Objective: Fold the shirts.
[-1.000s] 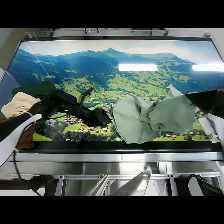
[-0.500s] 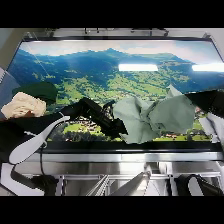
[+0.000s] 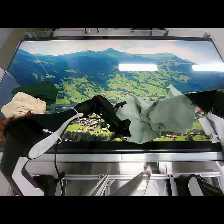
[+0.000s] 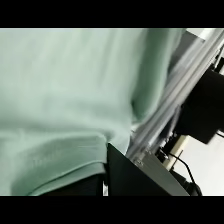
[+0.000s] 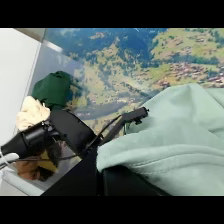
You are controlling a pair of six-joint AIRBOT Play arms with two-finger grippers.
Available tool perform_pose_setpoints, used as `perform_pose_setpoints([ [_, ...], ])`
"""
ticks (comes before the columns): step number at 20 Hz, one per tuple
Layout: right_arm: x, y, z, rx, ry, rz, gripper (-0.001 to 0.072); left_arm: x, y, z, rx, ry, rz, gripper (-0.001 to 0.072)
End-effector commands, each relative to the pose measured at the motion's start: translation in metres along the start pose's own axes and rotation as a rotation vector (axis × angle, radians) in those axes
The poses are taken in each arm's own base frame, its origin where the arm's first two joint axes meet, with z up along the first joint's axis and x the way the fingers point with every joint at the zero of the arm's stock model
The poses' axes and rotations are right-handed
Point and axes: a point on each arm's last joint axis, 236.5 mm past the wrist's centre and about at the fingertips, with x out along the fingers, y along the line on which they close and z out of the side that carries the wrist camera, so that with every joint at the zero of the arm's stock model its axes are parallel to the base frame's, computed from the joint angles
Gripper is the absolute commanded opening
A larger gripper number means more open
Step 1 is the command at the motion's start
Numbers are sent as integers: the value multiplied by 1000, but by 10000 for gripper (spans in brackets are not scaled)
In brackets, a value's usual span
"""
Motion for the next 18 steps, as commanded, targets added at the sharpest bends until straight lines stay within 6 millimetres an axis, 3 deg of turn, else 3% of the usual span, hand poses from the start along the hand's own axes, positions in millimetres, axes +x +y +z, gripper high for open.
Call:
perform_pose_setpoints([
  [1,-1,4,-1,-26,6,12,17,-47,-37,-18,94,-1,-72,12],
  [3,-9,32,12,-99,-37,101,16,-113,-85,-40,228,-71,-155,13],
  [5,-38,88,54,-211,-209,270,16,-208,-159,-64,438,-290,-262,15],
  [7,-83,136,101,-311,-429,391,17,-311,-211,-94,629,-610,-181,18],
  [9,-125,163,138,-375,-600,450,17,-402,-241,-130,713,-944,-38,18],
  [11,-160,190,157,-468,-721,528,17,-467,-246,-167,701,-1178,116,19],
  [14,-223,243,160,-666,-907,735,18,-535,-229,-212,585,-1436,347,19],
  [16,-229,261,154,-772,-897,739,18,-556,-224,-227,528,-1538,407,20],
  [18,-211,265,155,-869,-837,633,17,-557,-217,-224,514,-1532,377,20],
])
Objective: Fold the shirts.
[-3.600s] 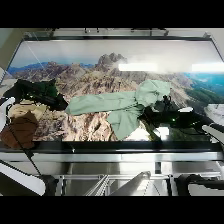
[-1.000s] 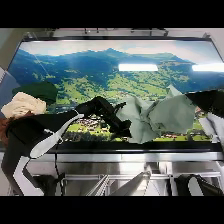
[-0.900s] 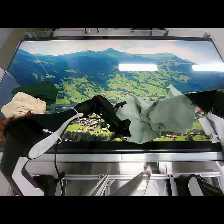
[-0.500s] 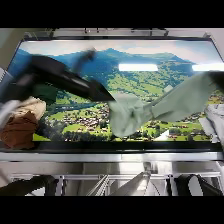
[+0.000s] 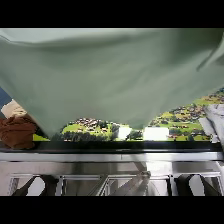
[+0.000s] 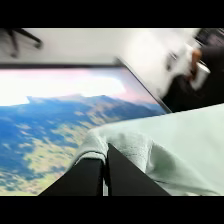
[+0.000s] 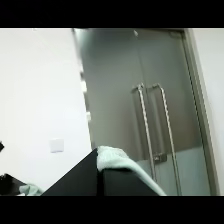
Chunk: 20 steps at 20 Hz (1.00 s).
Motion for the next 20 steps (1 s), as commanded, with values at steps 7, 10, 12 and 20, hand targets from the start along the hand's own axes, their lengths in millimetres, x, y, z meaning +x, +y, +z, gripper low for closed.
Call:
perform_pose_setpoints([
  [7,19,-168,-187,-87,587,-317,17,108,117,-66,-246,168,-77,20],
  [10,-3,-277,-297,41,674,-509,17,184,185,-108,-303,254,-21,20],
  [12,-37,-337,-351,132,698,-631,18,232,224,-133,-355,304,-39,20],
  [20,-123,-372,-415,659,670,-690,440,290,330,-214,-596,428,-48,707],
])
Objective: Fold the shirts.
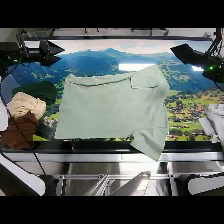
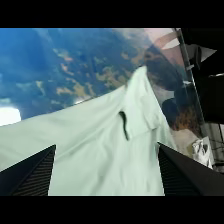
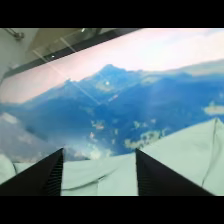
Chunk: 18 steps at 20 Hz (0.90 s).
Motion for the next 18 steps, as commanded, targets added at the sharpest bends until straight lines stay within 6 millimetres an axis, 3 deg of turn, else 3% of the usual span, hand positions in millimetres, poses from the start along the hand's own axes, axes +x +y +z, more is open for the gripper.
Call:
perform_pose_setpoints([
  [1,-35,-14,-12,151,87,102,338,-15,41,-2,-89,32,2,707],
  [2,-54,-12,-21,186,149,136,341,-31,42,-10,-100,66,-8,707],
  [4,-96,-13,-63,258,365,140,341,-62,40,-43,-155,187,-48,706],
  [7,-151,-38,-138,367,594,-61,339,-89,54,-105,-289,335,-24,706],
  [10,-203,-64,-203,469,667,-324,347,-107,71,-159,-357,384,58,706],
  [11,-216,-67,-225,499,684,-385,411,-112,72,-169,-369,374,65,706],
  [12,-223,-66,-247,529,695,-412,443,-116,73,-179,-386,365,78,706],
  [15,-224,-55,-310,599,725,-385,434,-128,69,-201,-440,343,80,706],
  [18,-207,-44,-337,630,714,-310,430,-136,60,-214,-461,332,78,706],
])
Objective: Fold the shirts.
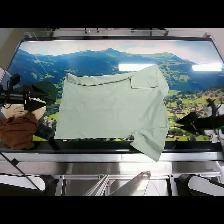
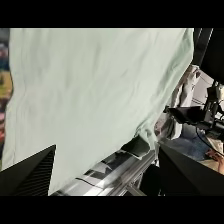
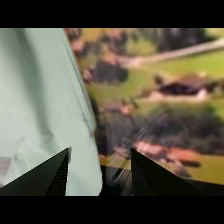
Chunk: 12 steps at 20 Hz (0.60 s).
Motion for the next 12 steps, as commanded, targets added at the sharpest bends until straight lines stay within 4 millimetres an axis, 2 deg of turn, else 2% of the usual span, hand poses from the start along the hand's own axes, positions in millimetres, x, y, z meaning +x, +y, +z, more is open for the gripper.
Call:
perform_pose_setpoints([
  [1,33,-7,-26,12,30,19,426,-3,4,-27,-18,-6,0,706],
  [2,41,-5,-28,2,47,14,358,-3,3,-30,-17,-7,1,706],
  [7,76,24,-32,-70,77,30,359,-2,0,-41,-25,-10,1,706],
  [8,77,26,-31,-79,73,30,280,1,2,-44,-34,-8,2,706],
  [9,77,26,-30,-92,70,33,164,3,9,-48,-45,3,22,706],
  [10,75,25,-29,-92,66,33,150,5,22,-54,-54,24,70,706],
  [11,74,23,-28,-88,61,34,48,6,39,-60,-69,43,133,705],
  [12,72,22,-27,-83,56,34,17,7,53,-66,-88,57,186,706],
])
